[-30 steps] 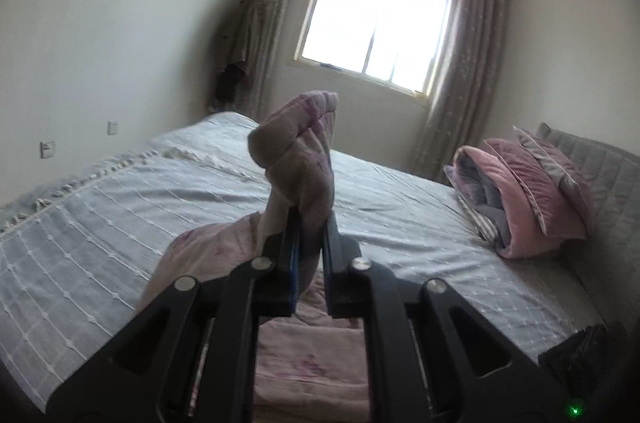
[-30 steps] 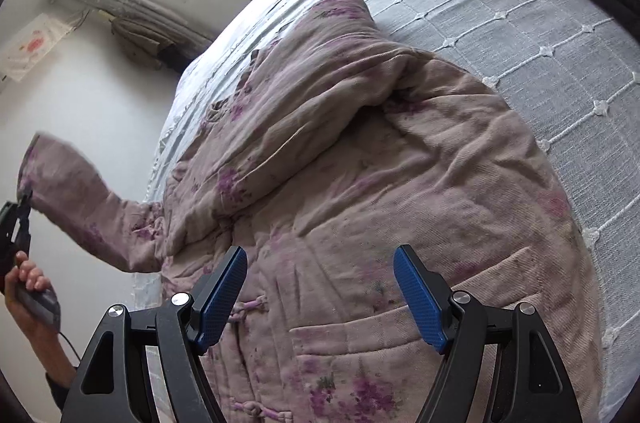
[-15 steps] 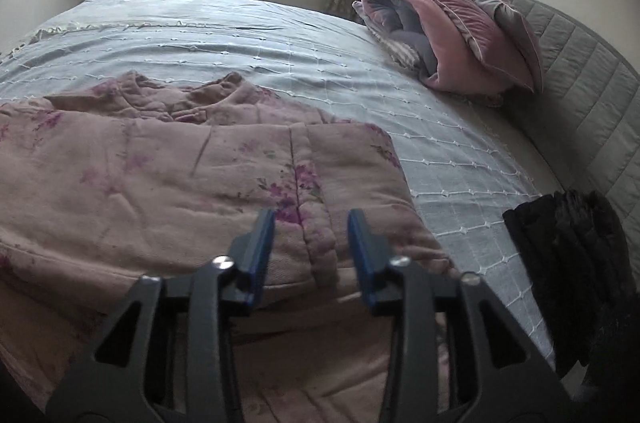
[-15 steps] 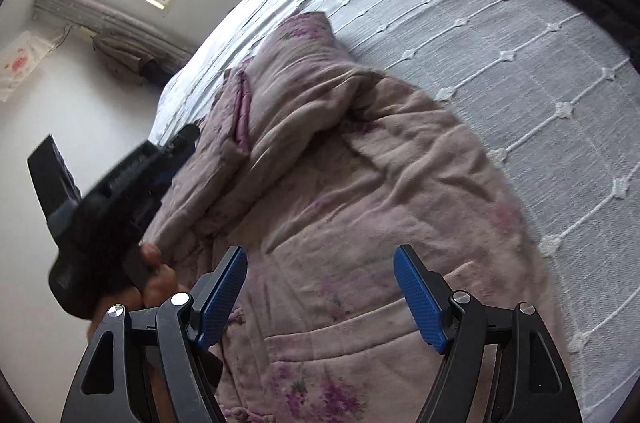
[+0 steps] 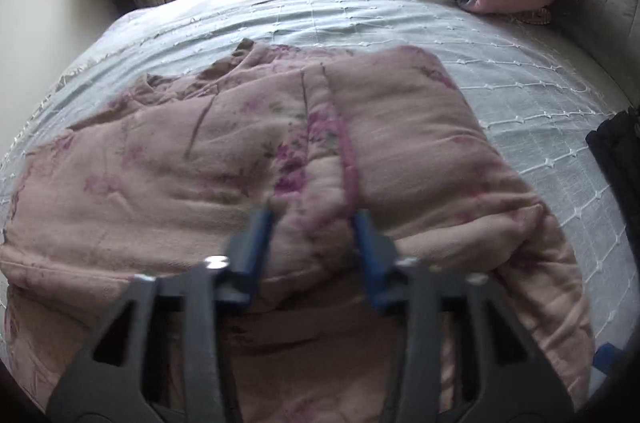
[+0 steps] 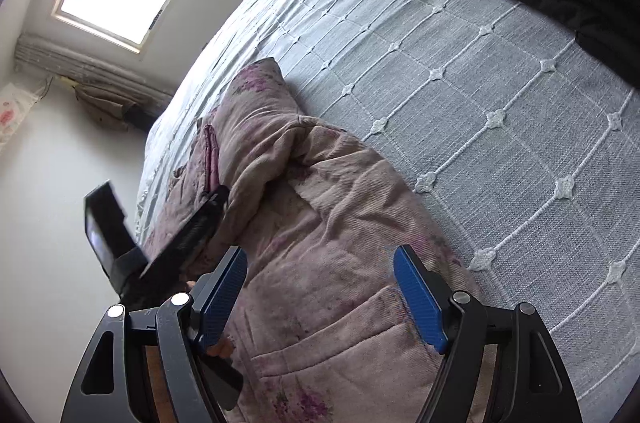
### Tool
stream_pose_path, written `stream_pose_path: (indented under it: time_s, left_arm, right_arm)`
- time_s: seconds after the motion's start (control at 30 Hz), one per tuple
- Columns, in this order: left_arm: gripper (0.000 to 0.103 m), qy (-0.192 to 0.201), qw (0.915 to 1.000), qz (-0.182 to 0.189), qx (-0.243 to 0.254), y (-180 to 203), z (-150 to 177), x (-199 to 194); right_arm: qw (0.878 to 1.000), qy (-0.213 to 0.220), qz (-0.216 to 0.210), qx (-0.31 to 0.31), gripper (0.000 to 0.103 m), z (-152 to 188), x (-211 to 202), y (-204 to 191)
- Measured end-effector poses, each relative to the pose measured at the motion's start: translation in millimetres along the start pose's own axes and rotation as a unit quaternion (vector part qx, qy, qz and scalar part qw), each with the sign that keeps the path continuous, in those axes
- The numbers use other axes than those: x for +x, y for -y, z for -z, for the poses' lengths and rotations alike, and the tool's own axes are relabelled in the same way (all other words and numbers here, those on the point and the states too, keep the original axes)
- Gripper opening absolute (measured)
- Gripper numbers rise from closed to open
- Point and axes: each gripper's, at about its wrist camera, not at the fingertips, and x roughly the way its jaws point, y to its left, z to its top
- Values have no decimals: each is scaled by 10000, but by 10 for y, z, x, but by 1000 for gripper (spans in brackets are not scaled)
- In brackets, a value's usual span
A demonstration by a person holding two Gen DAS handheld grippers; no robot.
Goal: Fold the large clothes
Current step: 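Lay the sleeve over the jacket front and grasp the folded edge with the left gripper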
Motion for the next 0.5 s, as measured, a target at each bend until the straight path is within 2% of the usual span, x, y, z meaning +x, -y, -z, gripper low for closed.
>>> stream_pose_path:
  time_s: [0.07, 0.13, 0.23, 0.33, 0.37, 0.4, 0.47, 0.5]
  left_arm:
    - [30, 132, 9997, -181, 59, 49, -31, -87]
    - [29, 295, 9994, -168, -53, 37, -73, -223]
    - [29, 553, 9966, 187, -581, -87, -155, -467]
    - [30, 638, 9948, 430, -661, -78, -189, -477]
    - [32, 512, 9963, 374, -579, -38, -175, -380]
    - [36, 209, 9978, 373, -501, 0, -149, -221]
    - [40, -464, 9947, 614, -685, -35, -53, 113]
    - [41, -394, 9925, 750, -882, -102, -32, 119]
  right_arm:
    - [10000, 1, -43, 37, 77, -10, -24, 24]
    - [10000, 27, -59, 64, 77, -19, -45, 30]
    - [9999, 56, -107, 102, 77, -22, -53, 17]
    - [9998, 91, -144, 76, 77, -19, -70, -13]
    - [9998, 96, -131, 63, 77, -10, -83, -18]
    - [9999, 92, -101, 54, 77, -8, -73, -23]
    - [10000, 39, -55, 39, 77, 2, -29, -29]
    - [10000, 13, -39, 33, 77, 4, -6, -26]
